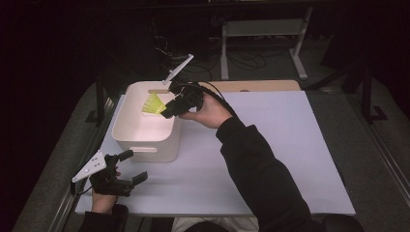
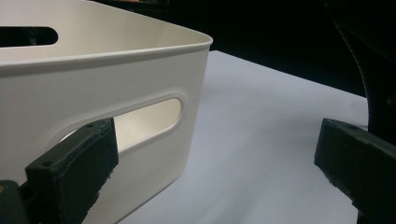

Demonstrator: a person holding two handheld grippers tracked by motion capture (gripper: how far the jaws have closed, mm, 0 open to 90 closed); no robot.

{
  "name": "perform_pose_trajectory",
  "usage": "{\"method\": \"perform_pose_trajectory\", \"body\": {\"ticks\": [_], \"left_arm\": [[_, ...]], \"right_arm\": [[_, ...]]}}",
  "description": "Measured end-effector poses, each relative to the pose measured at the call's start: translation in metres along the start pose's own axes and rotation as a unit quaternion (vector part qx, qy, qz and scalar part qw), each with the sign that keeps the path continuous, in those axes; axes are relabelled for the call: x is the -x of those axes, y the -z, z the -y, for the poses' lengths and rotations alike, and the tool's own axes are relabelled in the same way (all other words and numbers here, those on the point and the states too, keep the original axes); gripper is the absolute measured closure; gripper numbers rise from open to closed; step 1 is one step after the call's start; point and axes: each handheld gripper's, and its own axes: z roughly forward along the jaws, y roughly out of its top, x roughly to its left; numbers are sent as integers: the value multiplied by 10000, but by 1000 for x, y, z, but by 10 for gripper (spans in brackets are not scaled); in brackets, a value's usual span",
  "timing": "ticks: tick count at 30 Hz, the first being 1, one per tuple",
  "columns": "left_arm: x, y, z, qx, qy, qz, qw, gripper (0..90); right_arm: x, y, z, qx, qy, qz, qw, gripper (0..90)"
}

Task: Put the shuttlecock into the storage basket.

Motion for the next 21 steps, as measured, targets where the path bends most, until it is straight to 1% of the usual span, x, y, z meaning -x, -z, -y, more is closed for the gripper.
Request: {"method": "perform_pose_trajectory", "body": {"ticks": [5,15,18,21], "left_arm": [[0,0,0,3,-5,4,10000,0],[0,0,0,7,-2,10,10000,0],[0,0,0,4,3,10,10000,0],[0,0,0,6,5,10,10000,0]], "right_arm": [[0,-7,0,2,-6,-57,10000,632],[-2,-31,2,-97,4,-237,9997,632],[-2,-33,2,-114,26,-256,9996,632],[-2,-37,3,-125,-6,-276,9995,632]]}}
